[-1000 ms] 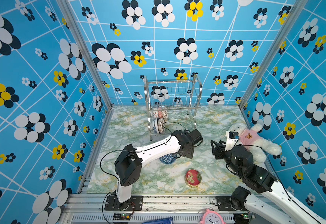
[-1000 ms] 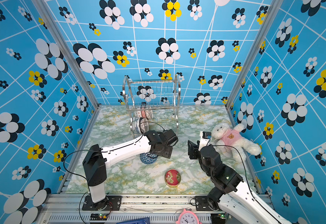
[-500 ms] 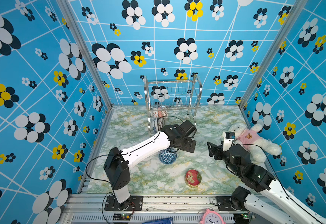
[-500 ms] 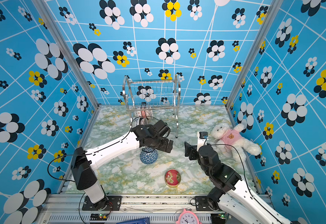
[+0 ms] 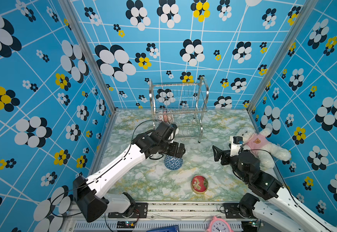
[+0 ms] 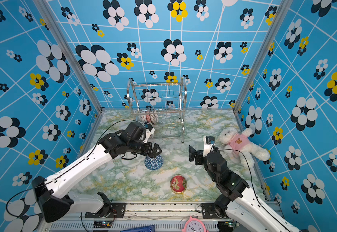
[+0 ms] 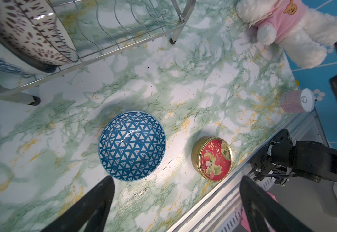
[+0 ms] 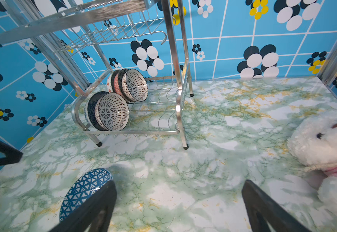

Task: Load bowls into a dish rack
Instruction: Move the bowl to the center of the table, then pick up the bowl from the center of the table.

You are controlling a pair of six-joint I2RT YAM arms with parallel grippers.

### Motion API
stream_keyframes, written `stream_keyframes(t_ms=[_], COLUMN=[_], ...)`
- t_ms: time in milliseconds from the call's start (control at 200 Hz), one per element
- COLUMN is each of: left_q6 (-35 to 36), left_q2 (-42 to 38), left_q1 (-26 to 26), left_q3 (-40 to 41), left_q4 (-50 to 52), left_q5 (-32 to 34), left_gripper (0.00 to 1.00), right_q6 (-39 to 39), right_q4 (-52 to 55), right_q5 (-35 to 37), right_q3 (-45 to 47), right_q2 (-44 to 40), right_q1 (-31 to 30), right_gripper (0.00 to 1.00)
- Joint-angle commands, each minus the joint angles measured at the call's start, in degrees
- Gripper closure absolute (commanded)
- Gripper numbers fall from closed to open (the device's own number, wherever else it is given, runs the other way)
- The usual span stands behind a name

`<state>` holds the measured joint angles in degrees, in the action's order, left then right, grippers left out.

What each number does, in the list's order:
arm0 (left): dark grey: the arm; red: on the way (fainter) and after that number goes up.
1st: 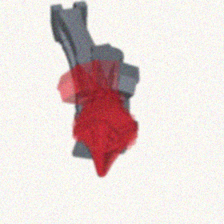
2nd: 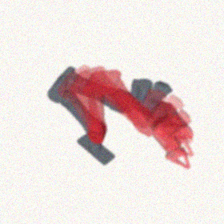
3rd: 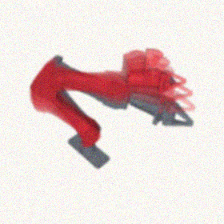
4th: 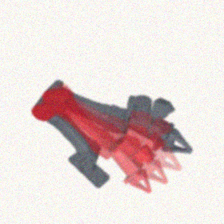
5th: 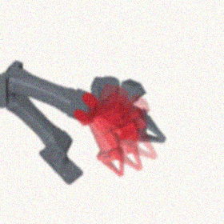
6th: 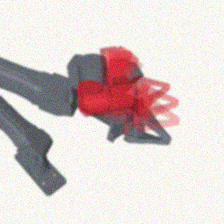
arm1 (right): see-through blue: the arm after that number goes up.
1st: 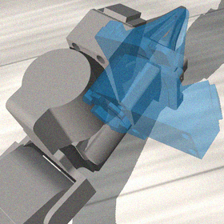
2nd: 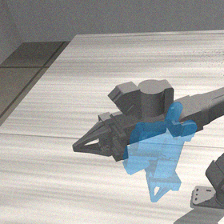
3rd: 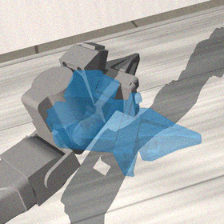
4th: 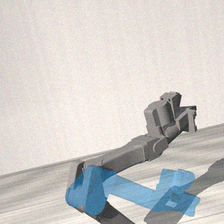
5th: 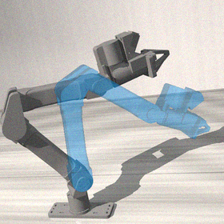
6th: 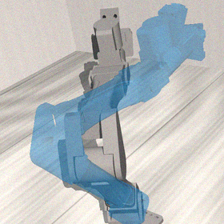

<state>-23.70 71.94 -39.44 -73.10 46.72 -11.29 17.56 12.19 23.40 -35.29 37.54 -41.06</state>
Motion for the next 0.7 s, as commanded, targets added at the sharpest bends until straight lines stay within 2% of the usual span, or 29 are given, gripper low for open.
stream_keyframes(t_ms=[0,160,290,405,540,610,700], left_q6=[1.29,1.21,2.84,3.1,-0.11,-0.29,-1.13], left_q2=[-7.11,-17.35,-21.48,-22.18,-21.52,-20.75,-20.73], left_q1=[4.42,13.61,22.7,30.96,39.27,41.82,44.68], left_q3=[5.28,12.1,16.13,19.72,24.36,26.06,27.45], left_q4=[1.39,4.78,6.05,4.59,-1.04,-2.67,-3.67], left_q5=[-4.69,-6.61,-9.22,-12.81,-17.88,-18.22,-15.06], left_gripper=[0.01,0.01,0.01,0.01,0.01,0.01,0.01], right_q6=[-0.76,-0.23,-0.27,-1.05,0.54,2.22,3.68], right_q4=[-5.13,-4.85,-3.09,0.84,2.83,3.4,5.25], right_q5=[-4.53,-4.86,-4.76,-4.32,-4.75,-5.78,-6.5], right_q3=[-0.82,-5.81,-10.93,-17.45,-22.33,-24.53,-27.68], right_q2=[5.72,17.11,26.84,35.72,43.06,46.07,49.75], right_q1=[0.04,-4.06,-9.86,-16.08,-20.96,-22.32,-23.38], right_gripper=[0.0,0.01,0.02,0.03,0.03,0.03,0.04])
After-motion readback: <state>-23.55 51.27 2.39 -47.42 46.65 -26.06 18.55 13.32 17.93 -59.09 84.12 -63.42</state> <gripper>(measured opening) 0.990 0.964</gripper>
